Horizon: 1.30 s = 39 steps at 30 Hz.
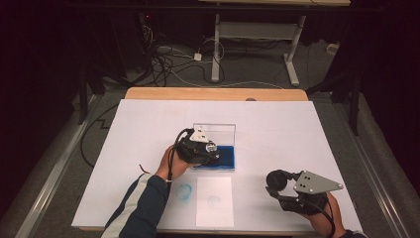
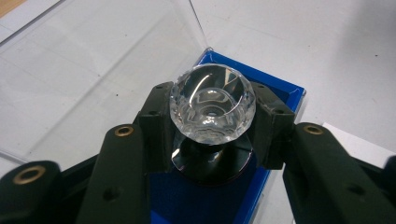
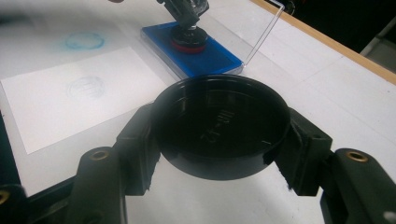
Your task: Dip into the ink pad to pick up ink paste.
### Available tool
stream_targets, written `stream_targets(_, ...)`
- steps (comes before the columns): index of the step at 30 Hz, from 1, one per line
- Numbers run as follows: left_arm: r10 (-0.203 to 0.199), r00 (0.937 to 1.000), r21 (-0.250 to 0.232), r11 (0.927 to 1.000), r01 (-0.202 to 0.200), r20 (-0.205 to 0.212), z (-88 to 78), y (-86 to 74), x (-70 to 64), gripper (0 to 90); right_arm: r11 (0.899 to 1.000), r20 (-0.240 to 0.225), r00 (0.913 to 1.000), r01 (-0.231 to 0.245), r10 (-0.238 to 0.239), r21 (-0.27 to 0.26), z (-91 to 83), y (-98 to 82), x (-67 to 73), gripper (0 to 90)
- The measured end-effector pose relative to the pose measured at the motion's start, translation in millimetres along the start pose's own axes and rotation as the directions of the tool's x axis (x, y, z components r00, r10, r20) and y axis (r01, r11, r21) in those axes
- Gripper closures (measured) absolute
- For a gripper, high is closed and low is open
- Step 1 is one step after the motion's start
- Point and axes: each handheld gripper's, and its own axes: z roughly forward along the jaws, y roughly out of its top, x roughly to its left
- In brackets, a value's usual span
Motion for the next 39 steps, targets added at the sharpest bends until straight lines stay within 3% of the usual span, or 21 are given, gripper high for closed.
stream_targets(9,0.015,0.9998,-0.005,0.9999,-0.015,-0.016,-1.7,2.3,-2.7,54.3,1.0,0.001,1.0,-0.006,0.006,-0.003,-0.4,0.0,-0.7,38.6)
stream_targets(19,0.031,0.9986,-0.051,0.9981,-0.033,-0.043,-28.0,21.5,0.0,54.3,1.0,0.005,1.0,-0.007,0.007,-0.009,-1.6,0.4,-1.1,38.5)
stream_targets(25,0.041,0.9974,-0.059,0.9973,-0.045,-0.059,-35.4,27.0,1.2,54.2,1.0,0.007,1.0,-0.006,0.006,-0.007,-1.7,0.4,-1.1,38.5)
stream_targets(33,0.043,0.9978,-0.068,0.9966,-0.047,-0.05,-32.7,27.6,0.7,54.2,1.0,0.007,0.9999,-0.007,0.007,-0.004,-1.3,0.4,-1.3,38.6)
stream_targets(39,0.049,0.9981,-0.06,0.9969,-0.051,-0.037,-21.8,28.4,-3.2,54.2,1.0,0.004,1.0,-0.004,0.004,-0.002,-0.8,0.2,-1.1,38.6)
